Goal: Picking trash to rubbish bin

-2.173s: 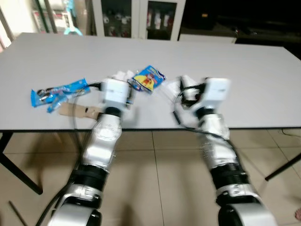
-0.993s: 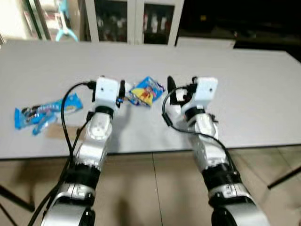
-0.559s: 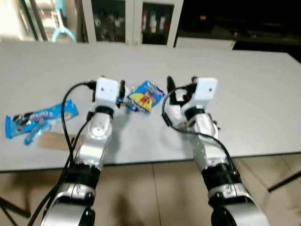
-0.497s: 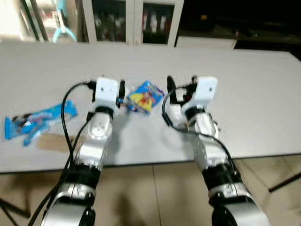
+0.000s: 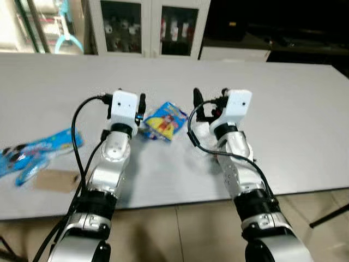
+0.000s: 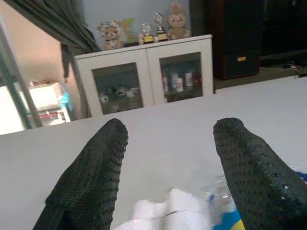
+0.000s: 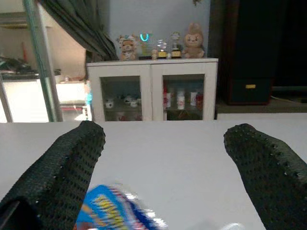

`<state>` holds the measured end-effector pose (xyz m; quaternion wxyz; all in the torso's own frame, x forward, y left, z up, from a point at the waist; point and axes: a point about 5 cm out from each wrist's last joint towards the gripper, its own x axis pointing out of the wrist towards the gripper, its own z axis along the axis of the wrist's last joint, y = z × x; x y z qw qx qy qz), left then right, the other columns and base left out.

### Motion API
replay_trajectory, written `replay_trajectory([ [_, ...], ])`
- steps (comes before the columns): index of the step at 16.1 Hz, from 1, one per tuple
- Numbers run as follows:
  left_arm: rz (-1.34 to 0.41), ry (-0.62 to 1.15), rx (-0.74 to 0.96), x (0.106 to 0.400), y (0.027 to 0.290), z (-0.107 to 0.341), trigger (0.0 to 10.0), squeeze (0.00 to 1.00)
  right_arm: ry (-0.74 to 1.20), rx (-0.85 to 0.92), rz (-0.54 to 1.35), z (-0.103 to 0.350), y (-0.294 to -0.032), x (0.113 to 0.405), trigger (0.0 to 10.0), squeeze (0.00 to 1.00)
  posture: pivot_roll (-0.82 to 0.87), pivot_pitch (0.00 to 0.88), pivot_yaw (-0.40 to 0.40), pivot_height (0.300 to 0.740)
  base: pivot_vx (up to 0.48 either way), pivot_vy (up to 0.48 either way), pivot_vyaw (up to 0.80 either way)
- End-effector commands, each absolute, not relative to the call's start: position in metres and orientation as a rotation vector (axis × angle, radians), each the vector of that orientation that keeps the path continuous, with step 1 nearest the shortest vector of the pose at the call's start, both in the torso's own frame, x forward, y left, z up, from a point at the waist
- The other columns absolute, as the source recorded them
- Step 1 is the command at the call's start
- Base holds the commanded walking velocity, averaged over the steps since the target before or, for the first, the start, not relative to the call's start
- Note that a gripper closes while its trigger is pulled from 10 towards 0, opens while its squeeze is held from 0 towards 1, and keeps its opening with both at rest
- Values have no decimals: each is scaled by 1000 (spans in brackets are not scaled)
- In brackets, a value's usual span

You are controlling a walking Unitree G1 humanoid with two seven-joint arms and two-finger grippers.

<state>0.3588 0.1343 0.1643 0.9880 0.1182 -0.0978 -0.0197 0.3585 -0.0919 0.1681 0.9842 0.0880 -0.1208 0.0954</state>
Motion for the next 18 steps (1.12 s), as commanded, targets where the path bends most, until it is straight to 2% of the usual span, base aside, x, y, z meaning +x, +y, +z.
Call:
replay_trajectory([
  [1,-68,-210,237,358,123,167,10000,0,-250,181,155,170,-106,360,10000,0,-24,41,-91,740,349,0,0],
  [7,-74,-206,236,358,123,166,10000,0,-247,182,156,168,-106,359,10000,0,-24,42,-91,740,349,0,0],
  [13,-85,-214,234,358,121,166,10000,0,-244,182,163,168,-105,359,10000,0,-26,43,-91,740,0,0,0],
  [14,-111,-206,232,359,119,165,10000,1000,-243,183,164,168,-105,360,10000,0,-23,42,-93,740,0,0,0],
  [18,-167,-202,245,358,111,163,10000,1000,-240,181,171,168,-104,359,10000,0,-26,44,-91,740,0,0,0],
])
